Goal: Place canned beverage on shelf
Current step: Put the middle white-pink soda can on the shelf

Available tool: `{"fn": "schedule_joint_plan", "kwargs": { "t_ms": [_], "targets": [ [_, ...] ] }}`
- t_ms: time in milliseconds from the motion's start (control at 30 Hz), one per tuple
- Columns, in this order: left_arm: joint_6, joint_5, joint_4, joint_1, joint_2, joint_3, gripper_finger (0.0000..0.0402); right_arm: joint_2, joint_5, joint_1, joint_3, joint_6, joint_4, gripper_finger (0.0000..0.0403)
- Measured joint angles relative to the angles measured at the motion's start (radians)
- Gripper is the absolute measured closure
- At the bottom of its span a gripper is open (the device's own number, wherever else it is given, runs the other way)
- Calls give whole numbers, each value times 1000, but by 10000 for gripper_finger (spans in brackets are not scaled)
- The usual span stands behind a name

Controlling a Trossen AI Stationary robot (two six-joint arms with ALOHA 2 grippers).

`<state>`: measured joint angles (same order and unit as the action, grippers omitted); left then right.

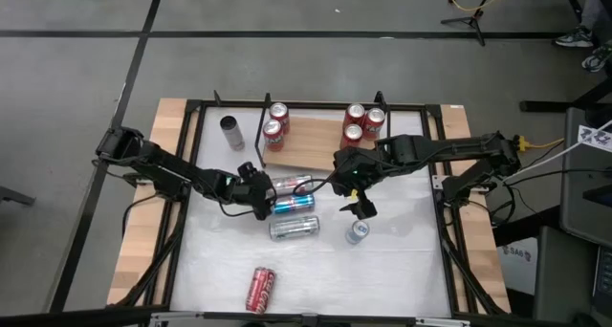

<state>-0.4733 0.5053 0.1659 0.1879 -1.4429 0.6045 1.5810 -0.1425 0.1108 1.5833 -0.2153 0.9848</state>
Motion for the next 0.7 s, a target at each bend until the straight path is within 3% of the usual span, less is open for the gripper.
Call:
{"fn": "schedule_joint_plan", "kwargs": {
  "t_ms": [700],
  "targets": [
    [65,4,-67,-34,-71,-2,83,0,0,0,0,0,-2,20]
  ]
}}
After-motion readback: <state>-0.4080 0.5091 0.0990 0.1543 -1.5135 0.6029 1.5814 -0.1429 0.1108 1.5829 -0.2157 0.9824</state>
